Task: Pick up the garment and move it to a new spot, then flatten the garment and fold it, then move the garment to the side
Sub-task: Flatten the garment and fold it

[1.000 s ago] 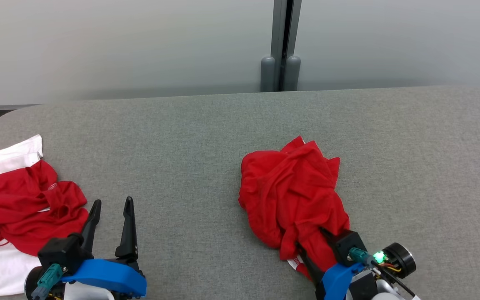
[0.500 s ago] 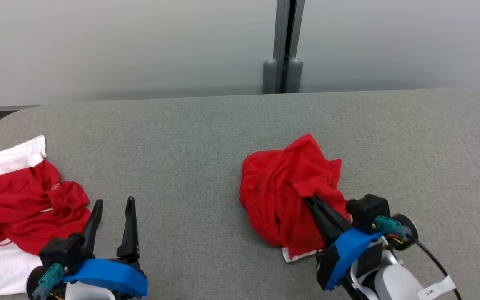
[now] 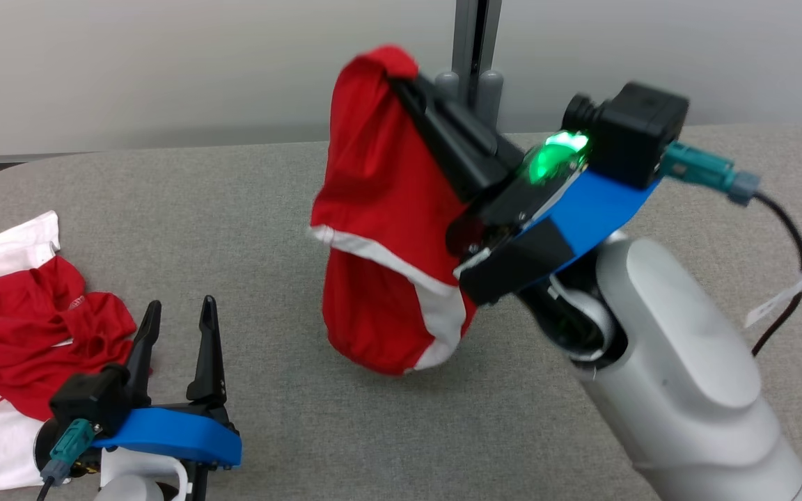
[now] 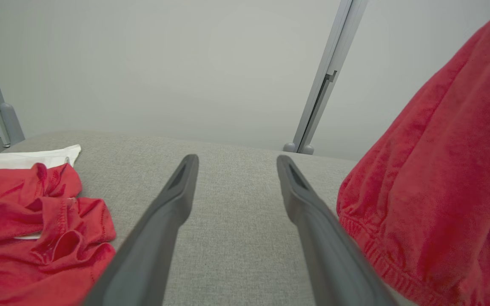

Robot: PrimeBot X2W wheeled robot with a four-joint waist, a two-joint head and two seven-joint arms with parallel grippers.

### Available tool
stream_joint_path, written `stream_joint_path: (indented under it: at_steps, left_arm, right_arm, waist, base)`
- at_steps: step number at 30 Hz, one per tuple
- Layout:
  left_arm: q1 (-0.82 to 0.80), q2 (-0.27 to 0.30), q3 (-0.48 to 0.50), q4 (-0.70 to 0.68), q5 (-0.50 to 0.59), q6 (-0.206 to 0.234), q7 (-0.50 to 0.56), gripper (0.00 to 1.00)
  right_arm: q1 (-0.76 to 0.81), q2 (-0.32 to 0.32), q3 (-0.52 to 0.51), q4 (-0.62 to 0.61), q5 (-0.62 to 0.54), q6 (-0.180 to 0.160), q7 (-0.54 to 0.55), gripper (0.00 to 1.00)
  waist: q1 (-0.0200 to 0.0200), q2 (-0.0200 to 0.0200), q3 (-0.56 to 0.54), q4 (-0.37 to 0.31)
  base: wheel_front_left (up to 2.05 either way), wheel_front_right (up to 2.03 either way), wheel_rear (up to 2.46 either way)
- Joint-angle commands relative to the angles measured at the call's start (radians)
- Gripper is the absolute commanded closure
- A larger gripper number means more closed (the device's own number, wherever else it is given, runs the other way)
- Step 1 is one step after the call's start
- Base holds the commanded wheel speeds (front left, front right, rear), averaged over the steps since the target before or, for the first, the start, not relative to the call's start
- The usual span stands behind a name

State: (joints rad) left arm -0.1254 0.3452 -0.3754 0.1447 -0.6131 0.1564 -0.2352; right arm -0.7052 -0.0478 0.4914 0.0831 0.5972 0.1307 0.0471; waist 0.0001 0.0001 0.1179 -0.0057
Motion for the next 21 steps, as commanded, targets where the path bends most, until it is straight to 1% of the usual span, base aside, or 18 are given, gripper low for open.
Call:
stream_joint_path:
  at_steps: [1,2,4,5,6,11,12,14,15,18,19,20,21]
  left_arm:
    - [-0.014,0.002,0.000,-0.002,0.007,-0.003,-0.006,0.00]
    - [-0.013,0.002,0.000,-0.004,0.007,-0.002,-0.006,0.00]
    - [-0.013,0.003,0.003,-0.007,0.006,0.001,-0.009,0.00]
    - [-0.016,0.002,0.003,-0.006,0.006,0.001,-0.010,0.00]
    - [-0.017,0.002,0.002,-0.005,0.006,-0.001,-0.011,0.00]
    - [-0.024,-0.005,-0.008,0.000,0.008,-0.009,-0.013,0.00]
    - [-0.027,-0.006,-0.010,0.001,0.010,-0.012,-0.013,0.00]
    - [-0.030,-0.008,-0.013,0.002,0.014,-0.015,-0.015,0.00]
    - [-0.032,-0.008,-0.015,0.003,0.016,-0.015,-0.015,0.00]
    - [-0.046,-0.009,-0.017,0.009,0.016,-0.020,-0.015,0.00]
    - [-0.048,-0.008,-0.017,0.012,0.015,-0.021,-0.015,0.00]
    - [-0.048,-0.007,-0.017,0.015,0.015,-0.022,-0.015,0.00]
    - [-0.047,-0.007,-0.017,0.020,0.014,-0.023,-0.015,0.00]
  right_arm:
    - [-0.060,-0.005,-0.019,0.020,0.034,0.000,-0.043,1.00]
    - [-0.069,-0.005,-0.029,0.034,0.085,0.000,-0.064,1.00]
    - [-0.088,-0.005,-0.065,0.080,0.069,0.000,-0.093,1.00]
    - [-0.071,-0.005,-0.089,0.113,0.079,0.000,-0.096,1.00]
    - [-0.047,-0.005,-0.111,0.146,0.062,0.000,-0.096,1.00]
    - [0.090,-0.004,-0.268,0.309,-0.062,0.000,-0.101,1.00]
    - [0.121,-0.004,-0.308,0.341,-0.114,0.000,-0.106,1.00]
    - [0.176,-0.004,-0.379,0.389,-0.167,0.000,-0.106,1.00]
    - [0.199,-0.004,-0.412,0.411,-0.214,0.000,-0.106,1.00]
    - [0.244,-0.003,-0.498,0.462,-0.285,0.000,-0.095,1.00]
    - [0.254,-0.005,-0.520,0.473,-0.311,0.000,-0.102,0.51]
    - [0.263,-0.012,-0.541,0.484,-0.340,0.000,-0.105,0.00]
    - [0.272,-0.018,-0.559,0.496,-0.366,0.000,-0.106,0.00]
  waist:
    - [-0.0001,-0.0001,0.006,0.001]
    - [-0.0001,-0.0001,0.008,0.000]
    - [-0.0001,-0.0001,0.013,-0.004]
    - [-0.0001,-0.0001,0.016,-0.006]
    - [-0.0001,-0.0001,0.017,-0.008]
    - [-0.0001,-0.0001,0.030,-0.011]
    - [-0.0001,-0.0001,0.033,-0.011]
    - [-0.0001,-0.0001,0.040,-0.010]
    - [-0.0001,-0.0001,0.042,-0.011]
    - [-0.0001,-0.0001,0.048,-0.013]
    - [-0.0001,-0.0001,0.049,-0.015]
    - [-0.0001,-0.0001,0.048,-0.017]
    - [-0.0001,-0.0001,0.047,-0.020]
  base:
    - [0.00,0.00,0.00]
    - [0.00,0.00,0.00]
    - [0.00,0.00,0.00]
    - [0.00,0.00,0.00]
    - [0.00,0.00,0.00]
    - [0.00,0.00,0.00]
    - [0.00,0.00,0.00]
    - [0.00,0.00,0.00]
    - [0.00,0.00,0.00]
    - [0.00,0.00,0.00]
    - [0.00,0.00,0.00]
    - [0.00,0.00,0.00]
    - [0.00,0.00,0.00]
